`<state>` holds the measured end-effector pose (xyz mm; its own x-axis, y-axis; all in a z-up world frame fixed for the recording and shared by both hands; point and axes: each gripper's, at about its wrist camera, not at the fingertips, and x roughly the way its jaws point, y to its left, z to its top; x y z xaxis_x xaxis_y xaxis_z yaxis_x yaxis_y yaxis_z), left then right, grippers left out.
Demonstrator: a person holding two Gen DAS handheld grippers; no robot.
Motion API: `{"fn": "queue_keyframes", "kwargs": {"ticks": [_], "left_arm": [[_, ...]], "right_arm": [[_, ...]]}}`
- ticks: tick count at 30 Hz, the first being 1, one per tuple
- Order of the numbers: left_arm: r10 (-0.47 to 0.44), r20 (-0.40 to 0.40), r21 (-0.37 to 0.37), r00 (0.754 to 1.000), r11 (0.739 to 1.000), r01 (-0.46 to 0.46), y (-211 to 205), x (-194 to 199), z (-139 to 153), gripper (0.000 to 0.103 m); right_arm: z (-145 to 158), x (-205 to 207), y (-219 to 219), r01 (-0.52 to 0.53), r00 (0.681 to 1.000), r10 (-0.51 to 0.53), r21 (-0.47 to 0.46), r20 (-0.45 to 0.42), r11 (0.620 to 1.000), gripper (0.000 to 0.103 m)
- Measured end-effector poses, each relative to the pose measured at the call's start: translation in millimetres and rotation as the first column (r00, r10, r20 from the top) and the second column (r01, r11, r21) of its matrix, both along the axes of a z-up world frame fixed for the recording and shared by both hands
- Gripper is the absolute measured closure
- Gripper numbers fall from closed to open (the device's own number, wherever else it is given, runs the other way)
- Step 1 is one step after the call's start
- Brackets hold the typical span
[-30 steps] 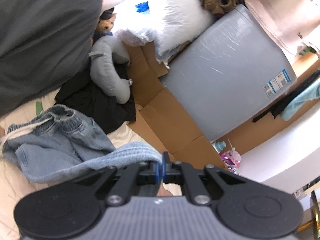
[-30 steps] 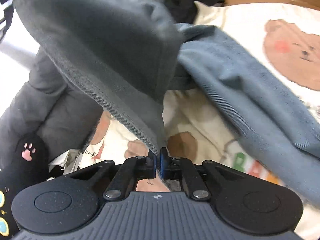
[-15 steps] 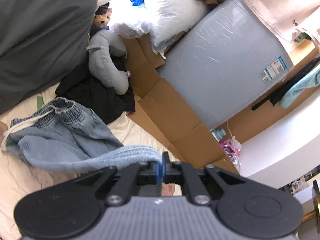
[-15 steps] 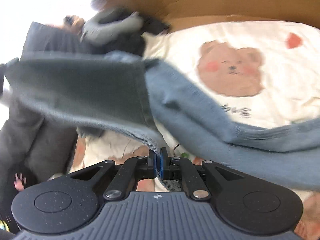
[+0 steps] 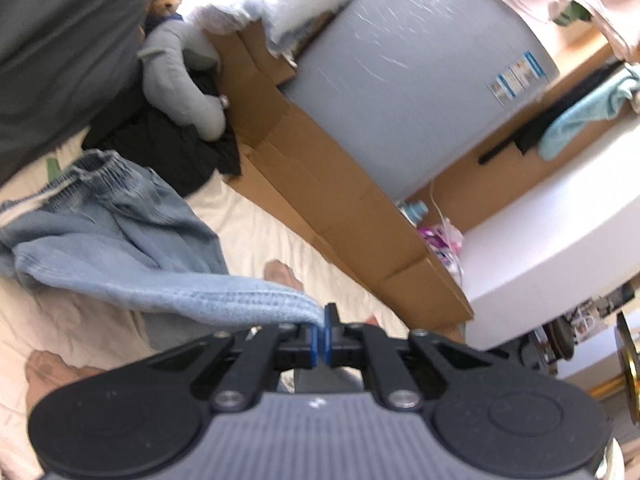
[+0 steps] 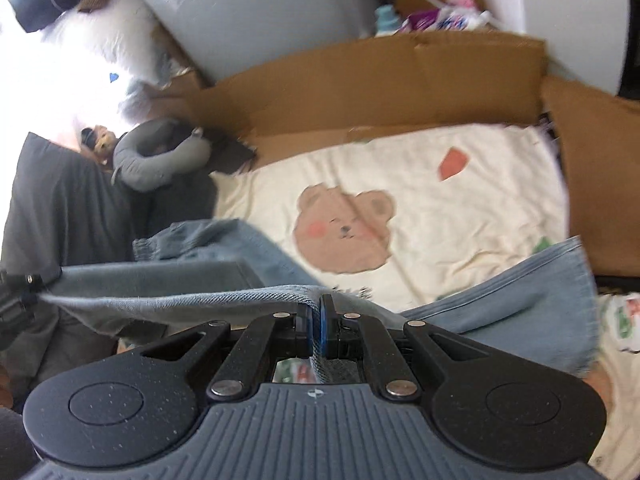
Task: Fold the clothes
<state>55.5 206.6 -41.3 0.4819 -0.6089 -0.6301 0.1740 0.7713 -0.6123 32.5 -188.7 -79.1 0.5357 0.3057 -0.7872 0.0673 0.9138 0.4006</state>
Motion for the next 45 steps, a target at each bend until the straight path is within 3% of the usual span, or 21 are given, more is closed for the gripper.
{"fn": "queue_keyframes", "kwargs": {"ticks": [12, 20, 23, 27, 30, 38, 45], "left_arm": [[-0.121, -0.004, -0.008, 0.993, 0.993, 0.121, -31.1, -20.7, -20.1, 0.099], [-0.165, -0.056, 0.013, 0.985, 0.986, 0.166, -38.5, -37.5, -45.6, 0.096], [-0.167, -0.096, 0.016, 0.981, 0.985, 0.169, -36.4, -39.7, -52.5, 0.095], [-0.133, -0.108, 0.028, 0.985, 0.990, 0.137, -21.1, -42.2, -51.9, 0.087], [-0.104, -0.115, 0.037, 0.988, 0.993, 0.109, -5.1, -43.0, -53.2, 0.081], [0.011, -0.137, 0.074, 0.991, 0.997, -0.001, 40.0, -34.3, -61.0, 0.074], [0.112, -0.154, 0.115, 0.982, 0.989, -0.095, 76.1, -18.4, -71.5, 0.071]], "right_arm": [[28.6, -27.6, -35.4, 0.092, 0.995, -0.088, -0.127, 0.039, 0.988, 0.102], [23.3, -34.7, -45.9, 0.116, 0.992, -0.121, -0.178, -0.021, 0.977, 0.101], [20.2, -35.1, -49.4, 0.124, 0.989, -0.135, -0.185, -0.052, 0.975, 0.094], [25.0, -37.5, -50.2, 0.141, 0.988, -0.151, -0.211, -0.034, 0.967, 0.086], [26.0, -37.0, -51.3, 0.149, 0.987, -0.158, -0.207, -0.025, 0.967, 0.069], [16.8, -33.0, -46.3, 0.149, 0.987, -0.156, -0.171, -0.032, 0.974, 0.069], [8.2, -15.8, -25.6, 0.070, 0.997, -0.076, -0.166, -0.030, 0.984, 0.069]]}}
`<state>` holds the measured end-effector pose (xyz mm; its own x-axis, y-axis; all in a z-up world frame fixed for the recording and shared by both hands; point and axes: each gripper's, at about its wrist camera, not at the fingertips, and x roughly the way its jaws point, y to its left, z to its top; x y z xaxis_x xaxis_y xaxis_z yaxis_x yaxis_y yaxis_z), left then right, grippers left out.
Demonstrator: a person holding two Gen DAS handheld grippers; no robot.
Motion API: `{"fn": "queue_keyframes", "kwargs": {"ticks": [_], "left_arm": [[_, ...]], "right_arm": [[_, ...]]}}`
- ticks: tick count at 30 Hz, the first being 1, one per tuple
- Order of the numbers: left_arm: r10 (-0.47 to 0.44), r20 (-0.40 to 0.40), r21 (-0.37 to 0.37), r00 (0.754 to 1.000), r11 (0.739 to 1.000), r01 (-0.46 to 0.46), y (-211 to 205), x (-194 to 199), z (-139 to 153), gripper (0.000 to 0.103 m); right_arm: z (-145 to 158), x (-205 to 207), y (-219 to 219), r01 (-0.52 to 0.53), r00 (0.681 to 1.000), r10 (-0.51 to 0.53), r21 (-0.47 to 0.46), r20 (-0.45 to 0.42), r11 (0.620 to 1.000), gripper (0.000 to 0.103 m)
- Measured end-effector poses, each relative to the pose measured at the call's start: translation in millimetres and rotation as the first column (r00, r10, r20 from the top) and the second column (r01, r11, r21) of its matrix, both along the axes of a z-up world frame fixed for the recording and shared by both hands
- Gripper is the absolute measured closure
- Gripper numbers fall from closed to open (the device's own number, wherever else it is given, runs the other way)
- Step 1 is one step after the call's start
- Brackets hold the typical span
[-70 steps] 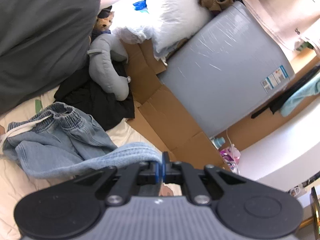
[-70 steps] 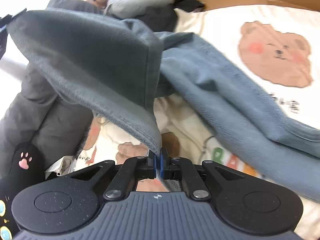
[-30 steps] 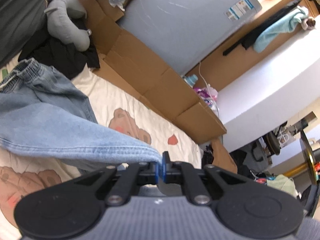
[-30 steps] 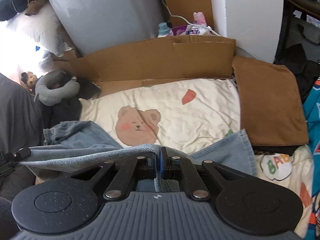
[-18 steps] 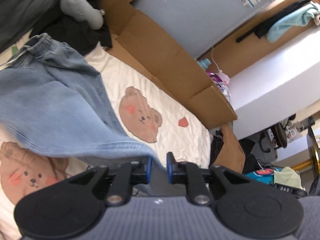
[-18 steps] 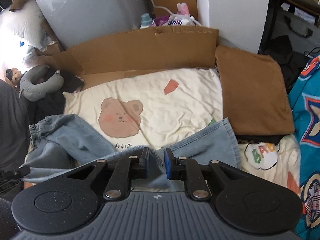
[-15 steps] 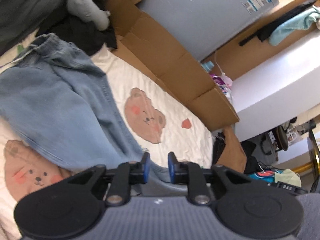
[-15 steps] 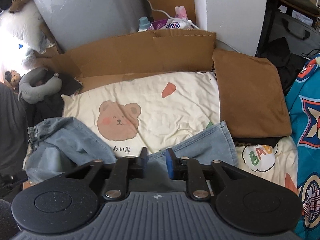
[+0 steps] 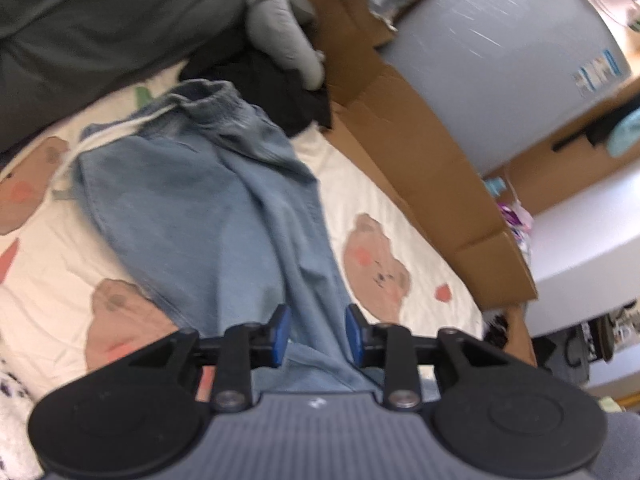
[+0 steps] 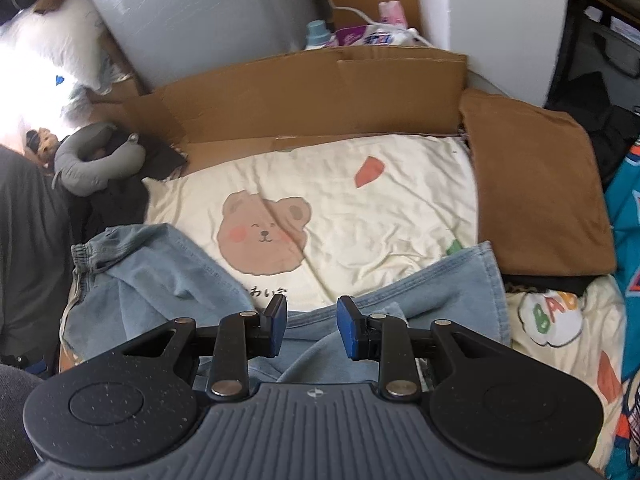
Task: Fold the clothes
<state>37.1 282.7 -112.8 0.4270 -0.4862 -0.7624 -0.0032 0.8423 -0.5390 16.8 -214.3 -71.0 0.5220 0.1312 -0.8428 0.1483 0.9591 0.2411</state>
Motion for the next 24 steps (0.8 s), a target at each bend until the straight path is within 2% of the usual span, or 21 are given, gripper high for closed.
{"fn": "queue_keyframes", "kwargs": {"ticks": [5, 7, 8, 14, 24], "left_arm": [[0.045, -0.006, 0.034, 0.999, 0.998, -0.045, 18.3, 10.1, -6.6, 0.071], [0.057, -0.007, 0.049, 0.998, 0.997, -0.057, 24.3, 13.2, -8.3, 0.070], [0.063, -0.008, 0.058, 0.998, 0.996, -0.063, 27.2, 14.6, -9.2, 0.070], [0.100, -0.026, 0.104, 0.995, 0.990, -0.097, 48.1, 25.4, -18.3, 0.068], [0.191, -0.067, 0.142, 0.979, 0.973, -0.180, 78.2, 48.6, -48.8, 0.065]], "right_arm": [[-2.7, 16.9, 17.0, -0.061, 0.998, 0.061, 0.015, 0.028, 0.998, 0.068], [-3.5, 25.4, 22.5, -0.078, 0.996, 0.076, 0.033, 0.042, 0.996, 0.059], [-4.4, 29.5, 25.0, -0.086, 0.995, 0.084, 0.042, 0.048, 0.995, 0.059], [-15.9, 47.7, 36.5, -0.117, 0.991, 0.111, 0.089, 0.073, 0.989, 0.058], [-46.1, 72.5, 55.6, -0.115, 0.990, 0.109, 0.067, 0.091, 0.991, 0.058]]}}
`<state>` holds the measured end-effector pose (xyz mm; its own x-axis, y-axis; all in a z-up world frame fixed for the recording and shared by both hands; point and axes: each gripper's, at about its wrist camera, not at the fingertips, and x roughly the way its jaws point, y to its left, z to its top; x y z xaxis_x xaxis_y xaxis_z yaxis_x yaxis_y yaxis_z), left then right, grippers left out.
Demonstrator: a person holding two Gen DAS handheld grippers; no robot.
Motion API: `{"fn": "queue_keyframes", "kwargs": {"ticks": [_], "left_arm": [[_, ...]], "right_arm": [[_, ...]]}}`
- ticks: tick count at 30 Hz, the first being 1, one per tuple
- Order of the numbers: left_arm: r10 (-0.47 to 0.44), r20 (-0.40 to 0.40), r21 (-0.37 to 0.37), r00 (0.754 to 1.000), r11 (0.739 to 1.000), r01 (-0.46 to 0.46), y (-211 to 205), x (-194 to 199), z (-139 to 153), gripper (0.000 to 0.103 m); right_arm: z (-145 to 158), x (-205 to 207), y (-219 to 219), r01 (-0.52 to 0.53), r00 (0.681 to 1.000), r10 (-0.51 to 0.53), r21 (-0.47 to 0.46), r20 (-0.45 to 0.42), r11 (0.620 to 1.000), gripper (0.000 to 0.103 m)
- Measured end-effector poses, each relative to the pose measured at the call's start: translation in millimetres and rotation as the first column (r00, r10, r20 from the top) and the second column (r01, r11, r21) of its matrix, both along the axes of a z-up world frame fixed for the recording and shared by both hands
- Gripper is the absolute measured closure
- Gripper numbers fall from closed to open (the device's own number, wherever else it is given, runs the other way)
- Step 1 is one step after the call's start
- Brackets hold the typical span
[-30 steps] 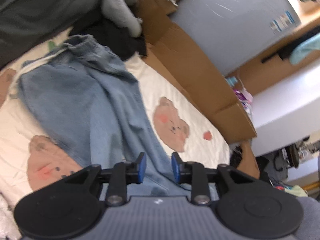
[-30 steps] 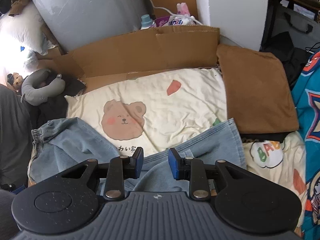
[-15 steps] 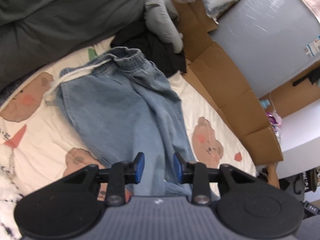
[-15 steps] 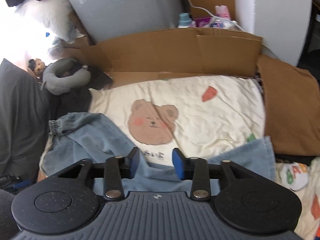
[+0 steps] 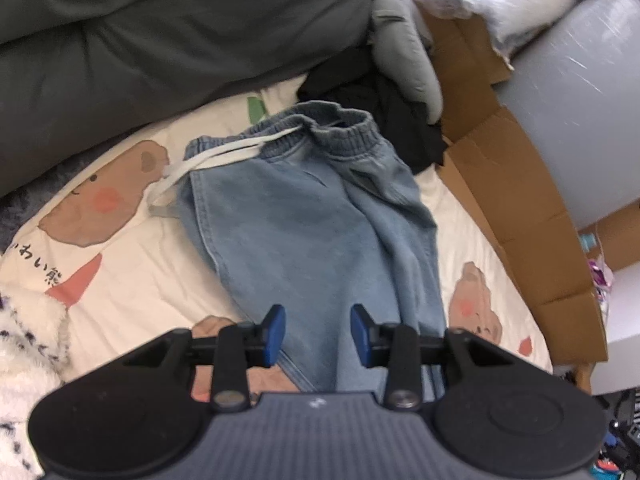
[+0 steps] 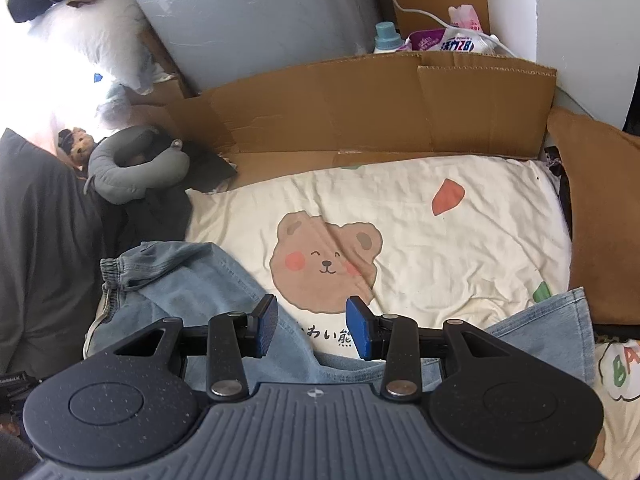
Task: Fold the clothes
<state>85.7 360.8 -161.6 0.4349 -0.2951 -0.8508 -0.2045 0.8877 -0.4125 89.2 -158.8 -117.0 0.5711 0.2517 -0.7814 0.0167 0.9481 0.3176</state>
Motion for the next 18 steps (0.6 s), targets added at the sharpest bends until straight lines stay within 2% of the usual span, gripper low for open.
{"fn": "queue_keyframes", "kwargs": {"ticks": [18], "left_arm": [[0.094, -0.069, 0.053, 0.993, 0.994, -0.091, 32.2, 41.1, -62.7, 0.065]], "right_arm": [[-71.4, 49.7, 43.5, -0.028, 1.000, 0.028, -0.017, -0.006, 0.999, 0.058]]}}
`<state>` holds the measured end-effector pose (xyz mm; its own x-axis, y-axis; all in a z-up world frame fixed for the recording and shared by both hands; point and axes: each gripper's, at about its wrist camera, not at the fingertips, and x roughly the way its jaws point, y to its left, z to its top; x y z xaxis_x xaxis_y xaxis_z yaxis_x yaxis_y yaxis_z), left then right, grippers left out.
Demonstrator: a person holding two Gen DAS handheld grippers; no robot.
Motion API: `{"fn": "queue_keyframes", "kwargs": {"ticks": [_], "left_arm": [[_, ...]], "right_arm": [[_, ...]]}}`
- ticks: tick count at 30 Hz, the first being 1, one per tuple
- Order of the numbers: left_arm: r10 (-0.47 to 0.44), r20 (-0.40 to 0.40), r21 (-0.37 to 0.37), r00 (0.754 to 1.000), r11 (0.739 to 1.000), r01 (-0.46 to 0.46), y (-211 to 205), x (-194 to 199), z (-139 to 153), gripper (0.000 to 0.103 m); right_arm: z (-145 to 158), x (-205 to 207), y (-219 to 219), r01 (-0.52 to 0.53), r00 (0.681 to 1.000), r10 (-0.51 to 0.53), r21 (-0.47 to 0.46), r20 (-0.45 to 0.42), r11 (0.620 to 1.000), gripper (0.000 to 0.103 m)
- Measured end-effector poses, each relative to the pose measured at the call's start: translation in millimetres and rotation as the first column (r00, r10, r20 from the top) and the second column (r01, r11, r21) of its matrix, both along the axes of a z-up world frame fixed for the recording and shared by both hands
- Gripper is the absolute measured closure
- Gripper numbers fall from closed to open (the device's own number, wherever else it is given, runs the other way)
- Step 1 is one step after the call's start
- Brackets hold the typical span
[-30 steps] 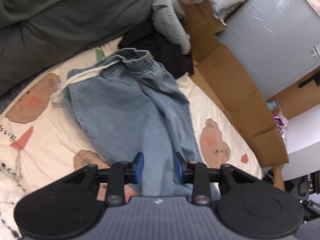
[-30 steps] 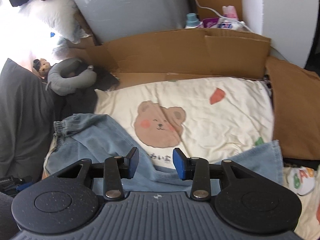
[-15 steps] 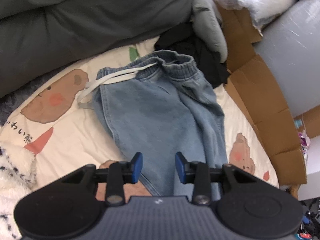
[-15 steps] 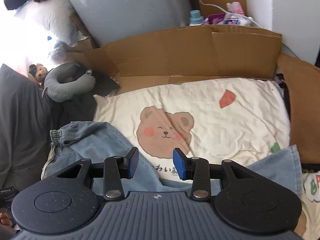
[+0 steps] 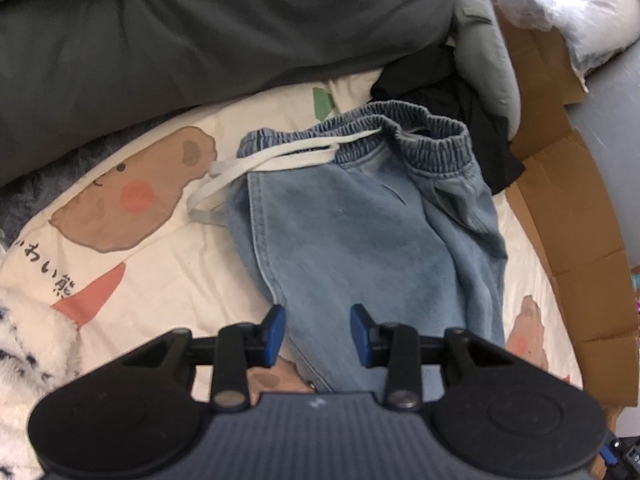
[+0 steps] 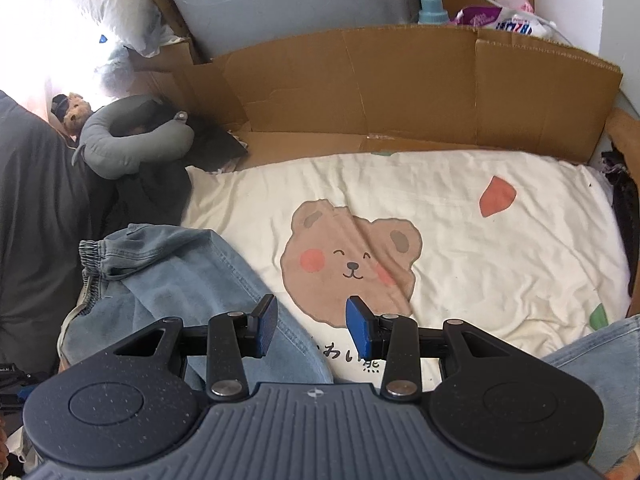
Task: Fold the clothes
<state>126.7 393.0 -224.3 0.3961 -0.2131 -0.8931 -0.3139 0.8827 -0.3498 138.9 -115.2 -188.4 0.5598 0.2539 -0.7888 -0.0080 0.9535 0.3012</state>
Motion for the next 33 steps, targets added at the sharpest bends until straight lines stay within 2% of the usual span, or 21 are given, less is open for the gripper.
{"fn": "queue_keyframes", "kwargs": {"ticks": [5, 9, 13, 19, 27, 31, 33], "left_arm": [[-0.013, 0.015, 0.014, 1.000, 1.000, 0.013, -3.1, 9.9, -13.0, 0.064], [0.020, 0.027, 0.004, 0.999, 1.000, -0.020, 0.6, 11.8, -28.7, 0.064], [0.085, 0.031, -0.005, 0.996, 0.996, -0.085, 9.4, 3.2, -42.1, 0.064], [0.160, 0.053, -0.005, 0.986, 0.987, -0.160, 26.7, -9.7, -44.1, 0.065], [0.196, 0.135, 0.009, 0.971, 0.980, -0.199, 38.9, -10.6, -57.6, 0.065], [0.182, 0.177, 0.061, 0.967, 0.979, -0.195, 46.9, 0.1, -60.4, 0.062], [0.119, 0.178, 0.098, 0.977, 0.986, -0.138, 48.5, 8.7, -62.8, 0.062]], "right_arm": [[-24.1, 7.2, 8.1, -0.004, 1.000, 0.004, 0.002, -0.031, 1.000, 0.058], [-44.7, 9.9, 17.8, -0.028, 0.998, 0.029, 0.016, -0.061, 0.999, 0.058], [-65.2, 7.6, 32.9, -0.085, 0.993, 0.086, 0.016, -0.079, 0.996, 0.058], [-88.5, 3.3, 56.2, -0.181, 0.979, 0.181, 0.016, -0.092, 0.983, 0.058], [-114.3, -14.0, 80.5, -0.290, 0.947, 0.284, -0.019, -0.151, 0.957, 0.058], [-122.2, -20.1, 80.4, -0.299, 0.941, 0.287, -0.039, -0.181, 0.954, 0.058], [-123.1, -21.3, 77.8, -0.296, 0.941, 0.282, -0.050, -0.188, 0.954, 0.058]]}}
